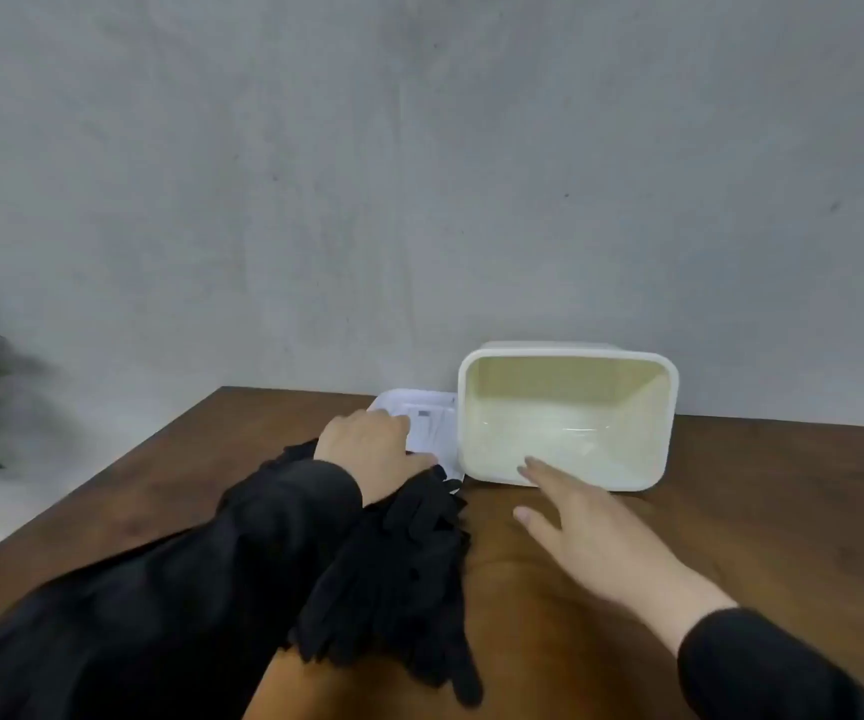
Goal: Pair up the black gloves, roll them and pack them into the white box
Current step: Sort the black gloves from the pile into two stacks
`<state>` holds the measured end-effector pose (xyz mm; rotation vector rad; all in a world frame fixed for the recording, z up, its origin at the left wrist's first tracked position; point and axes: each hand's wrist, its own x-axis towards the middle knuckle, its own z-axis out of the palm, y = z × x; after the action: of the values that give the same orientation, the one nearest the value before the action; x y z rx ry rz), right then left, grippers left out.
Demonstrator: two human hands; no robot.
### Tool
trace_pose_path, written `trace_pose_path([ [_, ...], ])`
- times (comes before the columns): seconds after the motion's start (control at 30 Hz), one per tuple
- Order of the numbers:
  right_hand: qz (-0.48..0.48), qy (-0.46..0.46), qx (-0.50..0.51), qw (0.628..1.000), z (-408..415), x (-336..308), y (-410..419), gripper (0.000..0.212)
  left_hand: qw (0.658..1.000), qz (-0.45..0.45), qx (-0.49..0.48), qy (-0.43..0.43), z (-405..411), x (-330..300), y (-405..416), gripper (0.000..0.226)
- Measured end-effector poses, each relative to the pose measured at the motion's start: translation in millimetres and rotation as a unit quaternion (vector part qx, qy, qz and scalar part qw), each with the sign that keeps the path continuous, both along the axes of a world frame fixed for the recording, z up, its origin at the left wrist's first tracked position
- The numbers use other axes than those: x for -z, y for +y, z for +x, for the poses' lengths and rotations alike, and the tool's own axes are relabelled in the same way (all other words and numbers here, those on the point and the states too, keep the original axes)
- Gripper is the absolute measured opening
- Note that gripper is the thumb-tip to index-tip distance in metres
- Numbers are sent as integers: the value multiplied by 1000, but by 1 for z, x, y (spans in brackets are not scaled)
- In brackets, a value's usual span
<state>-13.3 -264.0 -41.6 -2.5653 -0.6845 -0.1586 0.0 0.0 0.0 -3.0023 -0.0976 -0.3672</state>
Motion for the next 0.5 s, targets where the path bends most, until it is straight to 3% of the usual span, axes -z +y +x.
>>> trace_pose_path([
  [0.13,12,97,7,995,-13,37,-3,61,998,-15,-52,19,-4,29,3,43],
  [0.3,64,94,45,992,-15,60,-12,56,998,-16,-27,-51,3,34,-4,19],
  [0.43,132,107,56,984,-12,65,-16,53,989,-126,-3,-78,2,19,-25,12],
  [0.5,205,129,64,968,-9,65,-19,50,964,-250,57,-71,-3,4,-39,8],
])
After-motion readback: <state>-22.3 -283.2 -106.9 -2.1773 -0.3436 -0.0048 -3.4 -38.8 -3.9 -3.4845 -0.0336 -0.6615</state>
